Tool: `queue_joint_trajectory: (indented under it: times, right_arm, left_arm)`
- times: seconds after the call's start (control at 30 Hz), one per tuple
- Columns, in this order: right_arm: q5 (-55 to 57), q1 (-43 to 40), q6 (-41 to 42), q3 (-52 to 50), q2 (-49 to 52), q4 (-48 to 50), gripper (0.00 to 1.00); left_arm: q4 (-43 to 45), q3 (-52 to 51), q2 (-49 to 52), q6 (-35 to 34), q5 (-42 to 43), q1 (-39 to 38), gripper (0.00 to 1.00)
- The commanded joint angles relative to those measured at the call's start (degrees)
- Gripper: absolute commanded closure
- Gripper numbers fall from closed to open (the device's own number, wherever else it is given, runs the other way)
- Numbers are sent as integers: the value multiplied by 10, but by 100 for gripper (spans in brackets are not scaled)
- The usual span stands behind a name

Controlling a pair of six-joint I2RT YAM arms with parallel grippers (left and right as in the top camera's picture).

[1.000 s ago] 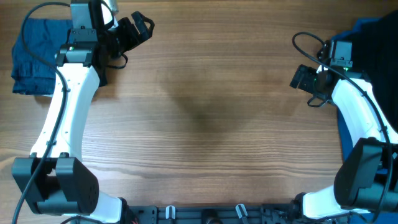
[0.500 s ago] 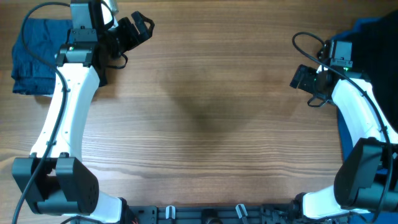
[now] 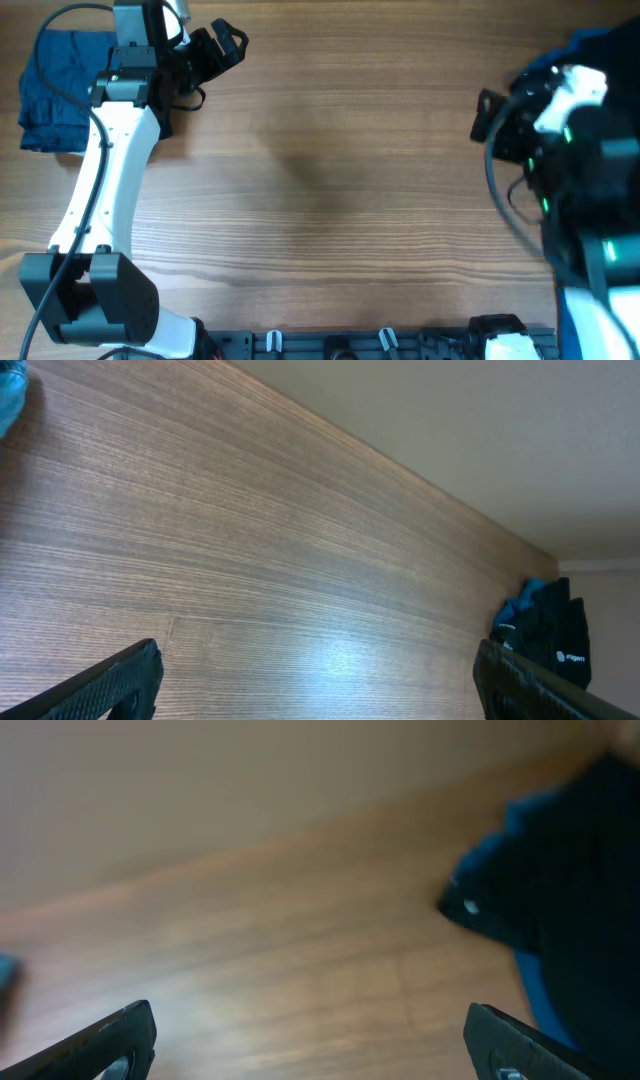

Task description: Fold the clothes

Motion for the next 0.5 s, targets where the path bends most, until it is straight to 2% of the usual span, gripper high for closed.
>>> queue_joint_trajectory:
  times: [0.0, 0.23, 0.47]
  right_arm:
    - [8, 18, 1, 8, -130, 0, 0]
    - [8, 18, 3, 7, -347, -71, 0]
    - [8, 18, 21, -10, -404, -91, 0]
  left_arm:
    - [2, 1, 3, 1, 5, -2, 0]
    - [2, 1, 3, 1, 5, -2, 0]
    - [2, 1, 3, 1, 5, -2, 0]
